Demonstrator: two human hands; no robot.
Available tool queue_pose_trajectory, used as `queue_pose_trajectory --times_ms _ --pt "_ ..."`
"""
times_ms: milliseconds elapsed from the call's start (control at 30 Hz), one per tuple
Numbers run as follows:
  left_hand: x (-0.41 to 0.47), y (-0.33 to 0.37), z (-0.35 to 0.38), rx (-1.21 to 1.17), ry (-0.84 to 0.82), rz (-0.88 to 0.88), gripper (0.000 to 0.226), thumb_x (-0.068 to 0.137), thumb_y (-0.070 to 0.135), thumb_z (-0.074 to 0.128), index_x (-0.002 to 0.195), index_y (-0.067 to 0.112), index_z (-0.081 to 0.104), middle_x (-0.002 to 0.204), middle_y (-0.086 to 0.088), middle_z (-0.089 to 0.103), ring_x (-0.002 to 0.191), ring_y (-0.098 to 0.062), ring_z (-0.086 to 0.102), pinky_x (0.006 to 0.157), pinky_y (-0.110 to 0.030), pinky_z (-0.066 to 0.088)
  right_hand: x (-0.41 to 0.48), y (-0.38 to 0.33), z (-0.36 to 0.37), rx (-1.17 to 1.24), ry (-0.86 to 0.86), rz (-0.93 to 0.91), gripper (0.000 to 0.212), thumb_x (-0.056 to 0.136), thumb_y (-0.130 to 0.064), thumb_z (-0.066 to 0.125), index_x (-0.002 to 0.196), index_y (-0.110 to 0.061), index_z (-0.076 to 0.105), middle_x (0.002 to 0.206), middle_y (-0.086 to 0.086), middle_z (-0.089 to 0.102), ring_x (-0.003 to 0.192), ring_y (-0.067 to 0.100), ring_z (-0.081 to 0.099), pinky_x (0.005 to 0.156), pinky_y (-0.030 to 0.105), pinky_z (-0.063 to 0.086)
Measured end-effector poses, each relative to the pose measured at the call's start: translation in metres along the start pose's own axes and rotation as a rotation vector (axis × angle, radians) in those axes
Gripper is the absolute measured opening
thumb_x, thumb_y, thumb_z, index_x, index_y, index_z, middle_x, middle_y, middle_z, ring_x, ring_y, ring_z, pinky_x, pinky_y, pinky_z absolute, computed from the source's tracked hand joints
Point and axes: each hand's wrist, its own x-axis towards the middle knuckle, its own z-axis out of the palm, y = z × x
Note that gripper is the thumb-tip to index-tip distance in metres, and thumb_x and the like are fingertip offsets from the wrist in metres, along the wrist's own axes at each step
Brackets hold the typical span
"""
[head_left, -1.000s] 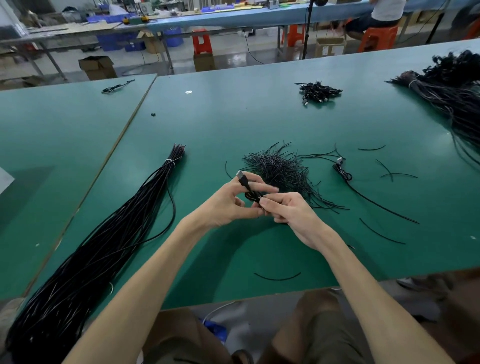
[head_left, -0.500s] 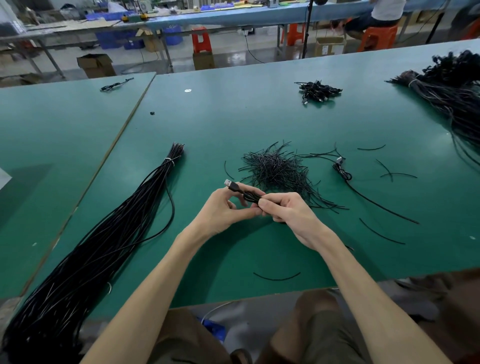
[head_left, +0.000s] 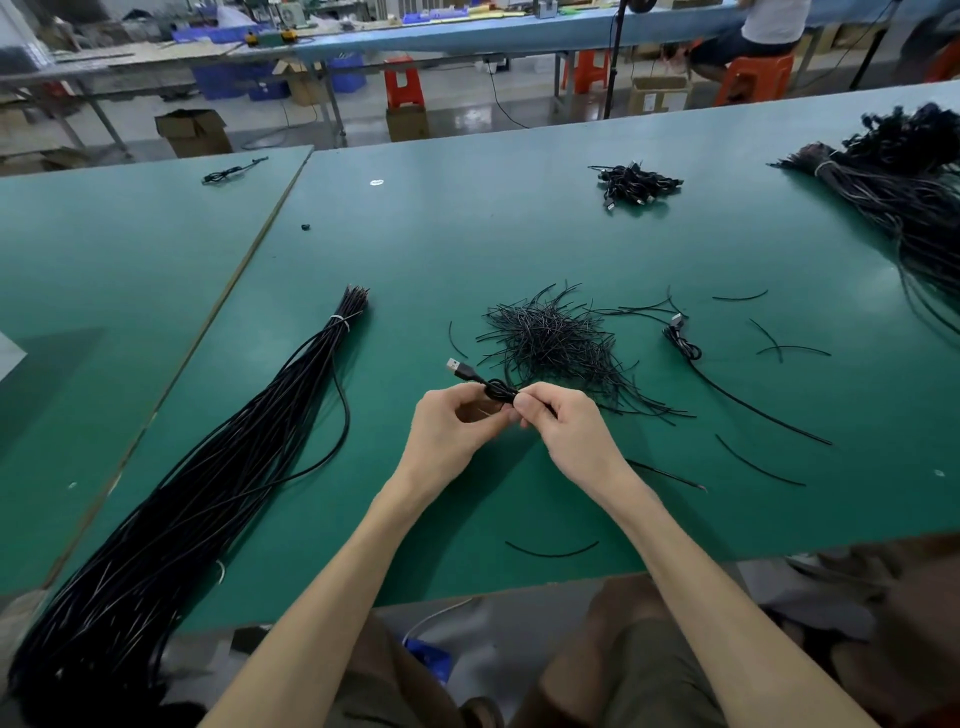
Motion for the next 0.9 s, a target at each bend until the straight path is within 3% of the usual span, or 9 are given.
queue_pose_trajectory --times_ms 100,233,567,767,900 --pt "-0.004 0.0 0.005 0.007 0.068 -0.029 0.005 0.087 0.022 0.082 0.091 0.022 0.079 0.082 0.006 0.079 0.072 -0.009 0.07 0.075 -0.03 0.059 -0.003 -0.002 0.005 -0.075 0.022 -0.02 0.028 0.107 -0.016 0.052 0.083 -0.021 0.066 0.076 -0.006 0.061 0.067 0.0 0.051 0.064 0.012 0.039" --pt "-0.006 0.002 0.009 -0.006 0.129 -0.06 0.007 0.086 0.021 0.083 0.092 0.019 0.08 0.084 0.008 0.079 0.08 -0.011 0.075 0.077 -0.025 0.058 -0.004 -0.005 0.008 -0.148 0.025 -0.03 0.024 0.108 -0.018 0.05 0.089 -0.018 0.064 0.081 -0.002 0.062 0.069 0.003 0.051 0.065 0.014 0.041" --pt "-0.009 0.005 0.007 -0.068 0.156 -0.044 0.012 0.084 0.013 0.083 0.086 0.025 0.08 0.076 0.005 0.077 0.064 -0.009 0.069 0.065 -0.014 0.051 -0.008 -0.006 0.008 -0.124 -0.014 -0.067 0.022 0.109 -0.022 0.049 0.093 -0.014 0.062 0.076 -0.001 0.061 0.054 0.003 0.045 0.052 0.016 0.036" --pt "-0.011 0.005 0.008 -0.066 0.179 -0.046 0.011 0.085 0.009 0.08 0.09 0.019 0.081 0.077 0.003 0.077 0.062 -0.014 0.066 0.067 -0.018 0.051 -0.011 -0.005 0.01 -0.155 -0.02 -0.107 0.025 0.11 -0.03 0.045 0.086 -0.028 0.052 0.074 -0.002 0.058 0.055 0.004 0.044 0.052 0.02 0.037" --pt "-0.012 0.007 0.006 -0.116 0.188 -0.034 0.01 0.085 0.007 0.08 0.094 0.014 0.082 0.08 0.0 0.077 0.061 -0.013 0.064 0.065 -0.02 0.051 -0.01 -0.003 0.012 -0.189 -0.026 -0.103 0.023 0.11 -0.038 0.043 0.092 -0.025 0.047 0.075 -0.003 0.058 0.058 0.006 0.044 0.053 0.023 0.038"
